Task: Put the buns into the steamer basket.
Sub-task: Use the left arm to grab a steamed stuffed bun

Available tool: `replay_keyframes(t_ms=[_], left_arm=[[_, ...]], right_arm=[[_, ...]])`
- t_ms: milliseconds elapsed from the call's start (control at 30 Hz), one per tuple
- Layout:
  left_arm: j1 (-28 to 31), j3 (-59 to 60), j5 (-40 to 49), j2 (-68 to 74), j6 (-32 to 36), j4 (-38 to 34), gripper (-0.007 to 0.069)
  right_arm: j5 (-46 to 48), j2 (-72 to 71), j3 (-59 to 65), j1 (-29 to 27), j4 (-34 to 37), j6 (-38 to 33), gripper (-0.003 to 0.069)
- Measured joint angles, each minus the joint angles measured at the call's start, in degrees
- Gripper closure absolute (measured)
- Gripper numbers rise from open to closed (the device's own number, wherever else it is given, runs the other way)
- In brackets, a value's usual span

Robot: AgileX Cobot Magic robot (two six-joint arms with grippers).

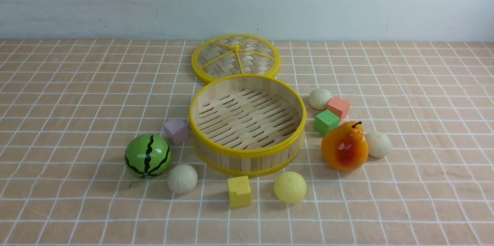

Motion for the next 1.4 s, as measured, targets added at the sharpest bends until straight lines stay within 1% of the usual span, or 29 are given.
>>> replay_keyframes(t_ms=[767,867,900,933,967,1033,1067,1133,1167,1200,1233,1267,1400], left_arm=[[0.0,0.0,-0.1,0.0,0.0,0.0,0.0588],[0.0,0.0,-1.4,0.0,-0.3,-4.6,0.0587],[0.0,0.0,-3.6,0.0,-1.5,-9.2,0.0585],[0.0,0.0,-3.9,0.0,-1.5,-9.9,0.0585],[0.0,0.0,-6.7,0.0,-3.1,-17.2,0.0586],[0.0,0.0,-8.8,0.0,-3.8,-20.8,0.0586],[0.0,0.0,-11.7,0.0,-4.3,-26.1,0.0586],[0.0,0.0,-14.9,0.0,-4.5,-31.6,0.0586],[0.0,0.0,-15.4,0.0,-4.5,-32.6,0.0586],[0.0,0.0,-17.0,0.0,-4.5,-35.7,0.0585],[0.0,0.0,-17.2,0.0,-4.5,-36.5,0.0585],[0.0,0.0,-18.6,0.0,-4.5,-39.4,0.0582],[0.0,0.0,-20.0,0.0,-4.3,-43.7,0.0574]], right_arm=[[0.0,0.0,0.0,0.0,0.0,0.0,0.042],[0.0,0.0,0.0,0.0,0.0,0.0,0.042],[0.0,0.0,0.0,0.0,0.0,0.0,0.042],[0.0,0.0,0.0,0.0,0.0,0.0,0.042],[0.0,0.0,0.0,0.0,0.0,0.0,0.042],[0.0,0.0,0.0,0.0,0.0,0.0,0.042],[0.0,0.0,0.0,0.0,0.0,0.0,0.042],[0.0,0.0,0.0,0.0,0.0,0.0,0.042],[0.0,0.0,0.0,0.0,0.0,0.0,0.042],[0.0,0.0,0.0,0.0,0.0,0.0,0.042],[0.0,0.0,0.0,0.0,0.0,0.0,0.042],[0.0,0.0,0.0,0.0,0.0,0.0,0.042],[0.0,0.0,0.0,0.0,0.0,0.0,0.042]])
